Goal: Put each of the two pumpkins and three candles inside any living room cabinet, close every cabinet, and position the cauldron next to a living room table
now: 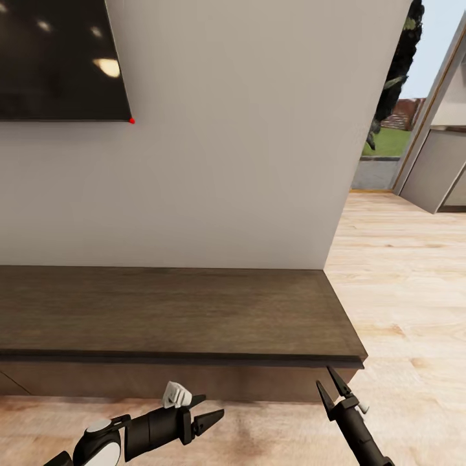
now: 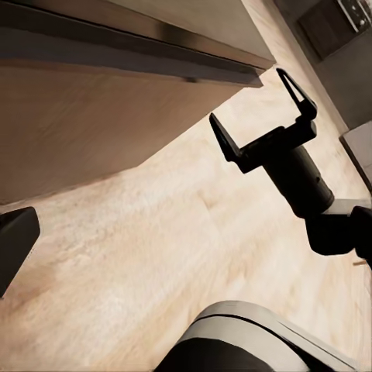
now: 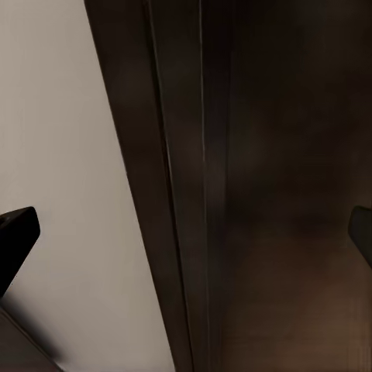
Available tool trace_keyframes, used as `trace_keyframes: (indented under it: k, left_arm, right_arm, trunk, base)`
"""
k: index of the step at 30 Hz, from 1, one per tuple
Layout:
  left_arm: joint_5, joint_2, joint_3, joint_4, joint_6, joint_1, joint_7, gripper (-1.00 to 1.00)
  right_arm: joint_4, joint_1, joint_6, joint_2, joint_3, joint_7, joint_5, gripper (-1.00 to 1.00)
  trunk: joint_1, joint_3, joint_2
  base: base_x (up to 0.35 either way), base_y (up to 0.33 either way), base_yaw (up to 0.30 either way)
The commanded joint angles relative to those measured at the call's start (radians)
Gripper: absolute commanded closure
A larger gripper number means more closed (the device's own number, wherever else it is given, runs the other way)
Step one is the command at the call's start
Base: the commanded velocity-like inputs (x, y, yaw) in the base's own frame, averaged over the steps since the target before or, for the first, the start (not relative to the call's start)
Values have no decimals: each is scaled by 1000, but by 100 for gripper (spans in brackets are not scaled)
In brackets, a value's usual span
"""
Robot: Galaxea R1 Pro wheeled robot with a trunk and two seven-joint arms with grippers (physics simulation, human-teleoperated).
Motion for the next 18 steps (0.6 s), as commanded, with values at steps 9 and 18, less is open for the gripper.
trace_keyframes:
  k: [9, 18]
  left_arm:
    - [2, 1, -1, 0, 8, -1, 1, -100]
    - [1, 1, -1, 0, 7, -1, 1, -100]
  right_arm:
    - [0, 0, 10, -1, 5, 3, -9, -100]
    - [0, -1, 10, -4, 6, 3, -9, -100]
  trunk:
    - [0, -1, 0]
    - [0, -1, 0]
  base:
    - [95, 0, 0]
    - [61, 0, 0]
